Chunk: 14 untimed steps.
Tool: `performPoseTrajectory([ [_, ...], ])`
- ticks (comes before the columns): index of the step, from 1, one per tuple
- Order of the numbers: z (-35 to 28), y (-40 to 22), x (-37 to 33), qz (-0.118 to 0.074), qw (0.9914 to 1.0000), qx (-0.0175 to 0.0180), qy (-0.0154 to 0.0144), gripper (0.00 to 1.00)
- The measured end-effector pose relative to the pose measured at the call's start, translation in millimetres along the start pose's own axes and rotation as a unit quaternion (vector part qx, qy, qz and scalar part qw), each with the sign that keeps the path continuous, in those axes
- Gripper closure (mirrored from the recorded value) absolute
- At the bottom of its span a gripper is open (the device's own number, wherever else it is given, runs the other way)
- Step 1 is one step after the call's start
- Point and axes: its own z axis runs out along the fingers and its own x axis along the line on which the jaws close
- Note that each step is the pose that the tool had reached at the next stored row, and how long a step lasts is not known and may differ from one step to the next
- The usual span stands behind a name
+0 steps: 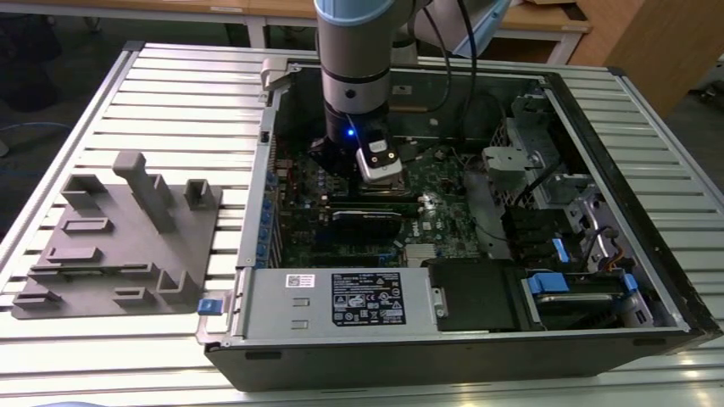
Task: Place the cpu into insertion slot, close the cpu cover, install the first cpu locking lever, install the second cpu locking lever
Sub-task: 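Install the second cpu locking lever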
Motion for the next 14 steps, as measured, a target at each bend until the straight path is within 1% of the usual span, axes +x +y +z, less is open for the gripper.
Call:
performPoseTrajectory([
  [1, 0.0, -0.1, 0.0, 0.0, 1.0, -0.0011, 0.0003, 0.89],
  [3, 0.1, -0.1, 0.0, 0.0, 0.99998, -0.0058, 0.0011, 0.89],
  [10, 0.7, -0.4, 1.2, -0.012, 0.9999, -0.0072, 0.0016, 0.89],
  [11, 0.8, -0.6, 1.6, -0.012, 0.9999, -0.0077, 0.0018, 0.89],
  [14, 1.2, -1.0, 2.5, -0.013, 0.99986, -0.0111, 0.0024, 0.89],
])
